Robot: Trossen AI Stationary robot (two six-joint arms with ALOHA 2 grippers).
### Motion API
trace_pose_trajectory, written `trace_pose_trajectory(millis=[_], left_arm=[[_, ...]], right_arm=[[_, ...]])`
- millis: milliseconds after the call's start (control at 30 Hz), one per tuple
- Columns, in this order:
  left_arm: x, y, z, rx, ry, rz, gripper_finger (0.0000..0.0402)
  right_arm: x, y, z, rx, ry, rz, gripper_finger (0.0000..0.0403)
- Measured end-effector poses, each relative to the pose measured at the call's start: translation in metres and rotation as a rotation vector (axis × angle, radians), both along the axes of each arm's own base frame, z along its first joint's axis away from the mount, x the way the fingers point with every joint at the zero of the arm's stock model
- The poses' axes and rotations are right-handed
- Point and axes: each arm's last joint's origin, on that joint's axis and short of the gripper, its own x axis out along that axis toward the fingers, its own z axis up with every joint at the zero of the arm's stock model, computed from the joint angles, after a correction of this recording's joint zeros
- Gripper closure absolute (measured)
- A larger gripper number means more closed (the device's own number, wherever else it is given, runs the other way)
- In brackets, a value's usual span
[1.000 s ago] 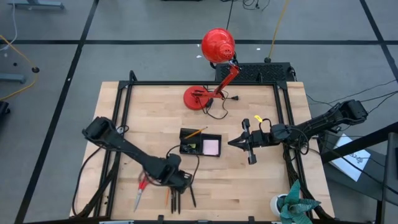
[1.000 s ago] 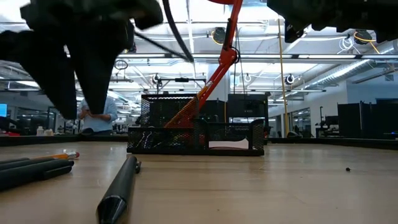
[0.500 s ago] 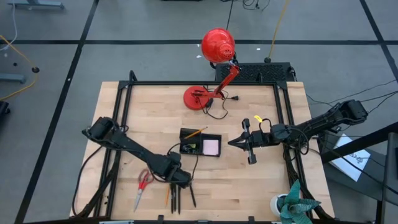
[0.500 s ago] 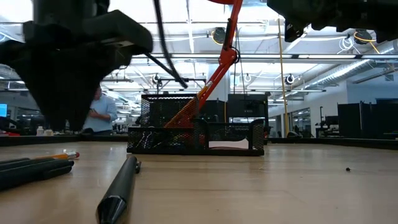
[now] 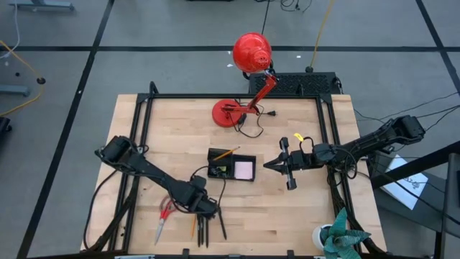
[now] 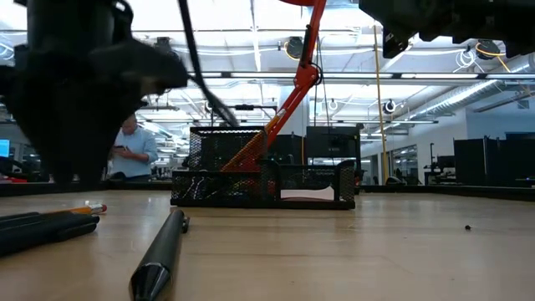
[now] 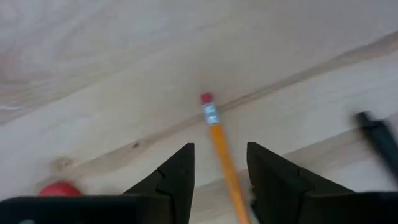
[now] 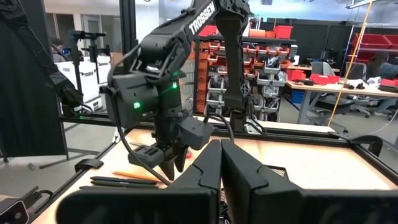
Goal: Pick and place office supplies into organizer
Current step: Put the orange pencil into the black mesh desk organizer
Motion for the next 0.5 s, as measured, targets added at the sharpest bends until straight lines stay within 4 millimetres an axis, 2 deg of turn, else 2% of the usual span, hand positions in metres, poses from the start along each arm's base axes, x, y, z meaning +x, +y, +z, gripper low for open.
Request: trace_pose_trajectory(millis=[200,500], left_arm=[[-0.002,0.000,-0.017,-0.056,-0.036,-0.018,0.0219],[-0.005,0.003,-0.024,-0.101,-0.024,-0.049,0.0200]], right_arm=[[0.000,0.000,0.000,0.001,0.000,0.000,0.0399],[0.000,0.000,0.000,-0.002,0.000,-0.002,0.0399]])
